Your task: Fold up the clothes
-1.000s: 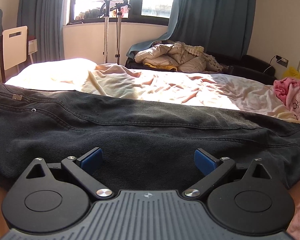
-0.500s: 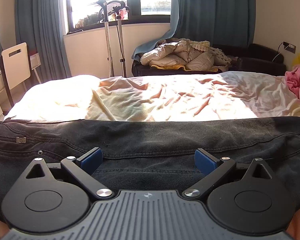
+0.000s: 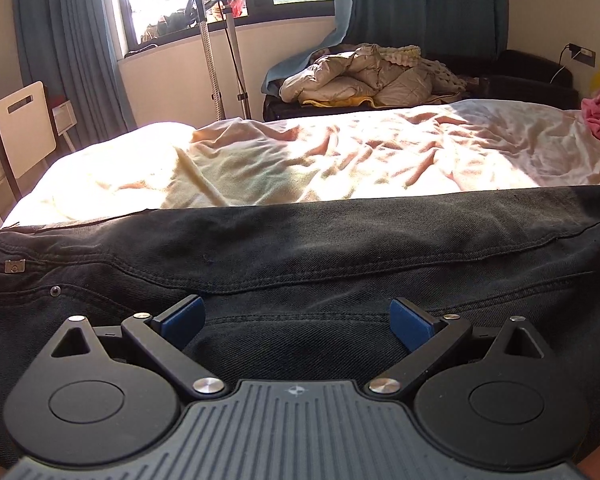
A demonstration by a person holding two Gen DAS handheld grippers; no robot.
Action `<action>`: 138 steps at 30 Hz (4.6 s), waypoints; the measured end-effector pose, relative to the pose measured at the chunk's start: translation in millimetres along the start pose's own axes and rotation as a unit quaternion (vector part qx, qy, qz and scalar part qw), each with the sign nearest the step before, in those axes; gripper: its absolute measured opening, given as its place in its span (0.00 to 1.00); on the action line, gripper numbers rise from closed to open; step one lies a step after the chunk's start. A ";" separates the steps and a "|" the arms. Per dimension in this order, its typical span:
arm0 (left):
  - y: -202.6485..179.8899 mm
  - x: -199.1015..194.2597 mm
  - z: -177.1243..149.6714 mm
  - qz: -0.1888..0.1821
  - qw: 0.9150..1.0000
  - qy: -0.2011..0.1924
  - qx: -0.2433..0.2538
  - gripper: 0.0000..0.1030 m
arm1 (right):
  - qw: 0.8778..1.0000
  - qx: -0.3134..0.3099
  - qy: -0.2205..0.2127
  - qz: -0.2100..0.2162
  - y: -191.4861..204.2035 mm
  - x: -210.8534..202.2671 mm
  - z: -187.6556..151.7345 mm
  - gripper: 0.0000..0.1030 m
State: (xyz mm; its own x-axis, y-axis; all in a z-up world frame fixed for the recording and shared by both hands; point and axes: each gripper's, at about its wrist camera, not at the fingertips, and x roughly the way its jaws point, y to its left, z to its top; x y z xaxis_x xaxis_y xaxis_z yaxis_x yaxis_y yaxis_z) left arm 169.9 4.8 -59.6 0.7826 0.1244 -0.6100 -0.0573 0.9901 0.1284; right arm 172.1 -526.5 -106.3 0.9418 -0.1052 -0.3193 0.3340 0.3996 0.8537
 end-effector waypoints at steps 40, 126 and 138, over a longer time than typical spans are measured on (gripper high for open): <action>126.8 -91.5 -5.5 -0.026 0.965 -0.143 -0.217 1.00 | 0.713 -0.656 0.136 0.208 195.2 -95.7 -468.2 0.10; 44.5 -51.2 -18.4 -0.095 0.984 -0.050 -0.145 0.92 | 0.856 -0.490 0.125 0.111 123.6 -85.7 -265.0 0.73; 42.0 -36.0 -24.3 -0.052 0.989 -0.014 -0.137 0.51 | 0.866 -0.469 0.142 0.101 117.4 -79.1 -264.7 0.74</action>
State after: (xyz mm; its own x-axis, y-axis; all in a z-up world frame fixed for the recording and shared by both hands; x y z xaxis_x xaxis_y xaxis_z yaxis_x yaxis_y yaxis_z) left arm 124.2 43.5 -51.3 0.8098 0.0220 -0.5863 -0.1378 0.9785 -0.1536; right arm 126.7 -230.3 -89.7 0.8860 0.2270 -0.4042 -0.1389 0.9618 0.2357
